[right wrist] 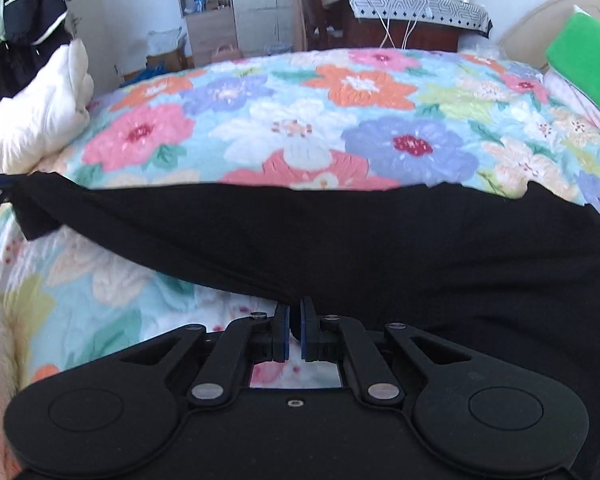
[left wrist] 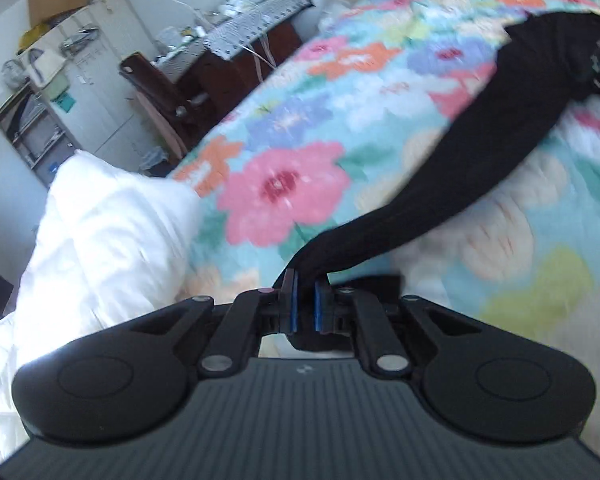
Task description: Fold clothes
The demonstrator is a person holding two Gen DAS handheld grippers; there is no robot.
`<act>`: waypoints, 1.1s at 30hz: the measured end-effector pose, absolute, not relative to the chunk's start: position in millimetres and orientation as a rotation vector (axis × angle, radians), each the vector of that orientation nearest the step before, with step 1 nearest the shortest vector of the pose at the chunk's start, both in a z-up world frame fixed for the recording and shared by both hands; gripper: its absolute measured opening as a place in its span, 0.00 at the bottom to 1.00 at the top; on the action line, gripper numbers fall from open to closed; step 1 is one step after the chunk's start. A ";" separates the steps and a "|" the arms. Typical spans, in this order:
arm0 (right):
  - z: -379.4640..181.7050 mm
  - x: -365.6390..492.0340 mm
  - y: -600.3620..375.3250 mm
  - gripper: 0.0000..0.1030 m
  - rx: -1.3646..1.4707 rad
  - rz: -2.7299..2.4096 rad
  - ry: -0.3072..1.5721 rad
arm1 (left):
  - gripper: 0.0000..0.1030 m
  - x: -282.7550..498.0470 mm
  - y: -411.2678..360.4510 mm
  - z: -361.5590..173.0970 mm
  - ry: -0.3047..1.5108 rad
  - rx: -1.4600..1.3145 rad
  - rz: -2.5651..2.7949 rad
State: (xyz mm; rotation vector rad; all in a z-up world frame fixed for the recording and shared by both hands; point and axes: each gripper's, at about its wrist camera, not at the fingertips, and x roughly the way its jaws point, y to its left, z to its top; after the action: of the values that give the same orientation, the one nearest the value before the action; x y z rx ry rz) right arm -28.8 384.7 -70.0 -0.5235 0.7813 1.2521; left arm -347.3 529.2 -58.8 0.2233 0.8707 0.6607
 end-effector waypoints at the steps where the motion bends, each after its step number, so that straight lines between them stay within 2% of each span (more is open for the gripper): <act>1: -72.3 -29.7 384.4 0.05 -0.533 1.246 0.788 | 0.07 -350.4 527.1 -57.0 0.869 0.220 0.655; 9: -70.7 -31.8 378.7 0.06 -0.516 1.220 0.796 | 0.09 -378.6 534.6 -33.1 0.807 0.197 0.796; 16: -74.2 -32.2 374.6 0.07 -0.562 1.249 0.845 | 0.11 -392.2 549.7 -29.7 0.809 0.012 0.775; 17: -73.5 -32.3 374.1 0.07 -0.572 1.252 0.847 | 0.19 -393.0 554.6 -29.6 0.798 -0.037 0.767; 18: -72.8 -32.6 374.3 0.08 -0.583 1.254 0.843 | 0.37 -392.3 561.2 -30.7 0.792 -0.087 0.755; 20: -71.6 -33.3 374.7 0.09 -0.604 1.257 0.835 | 0.60 -387.5 575.3 -38.1 0.789 -0.176 0.733; 22: -72.1 -35.4 376.2 0.09 -0.630 1.259 0.826 | 0.62 -378.0 588.5 -51.9 0.822 -0.232 0.695; 23: -74.0 -36.7 377.6 0.09 -0.643 1.258 0.825 | 0.70 -372.7 595.4 -60.0 0.848 -0.263 0.675; 24: -75.9 -37.7 378.4 0.09 -0.651 1.255 0.822 | 0.70 -366.9 600.6 -70.5 0.874 -0.294 0.661; 26: -78.7 -38.3 378.6 0.09 -0.647 1.250 0.816 | 0.70 -358.3 605.6 -82.7 0.881 -0.309 0.659; 27: -79.5 -37.9 378.0 0.09 -0.637 1.247 0.815 | 0.68 -355.4 605.5 -84.8 0.869 -0.292 0.667; 28: -79.7 -36.7 376.8 0.09 -0.620 1.244 0.816 | 0.61 -353.0 604.8 -84.0 0.852 -0.270 0.671; 29: -79.8 -35.4 375.6 0.09 -0.602 1.241 0.818 | 0.32 -351.8 604.2 -78.6 0.832 -0.255 0.670; 30: -79.7 -33.6 374.4 0.09 -0.579 1.239 0.822 | 0.10 -351.1 604.2 -71.3 0.811 -0.247 0.665; 33: -77.5 -28.2 369.6 0.09 -0.493 1.227 0.838 | 0.09 -358.6 595.7 -37.7 0.677 -0.189 0.685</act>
State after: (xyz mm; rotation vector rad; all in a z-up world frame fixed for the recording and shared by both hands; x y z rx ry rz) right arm -28.2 369.6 -77.5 -0.4934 0.8382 1.2275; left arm -358.6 595.7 -37.7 -0.1886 0.6772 0.6851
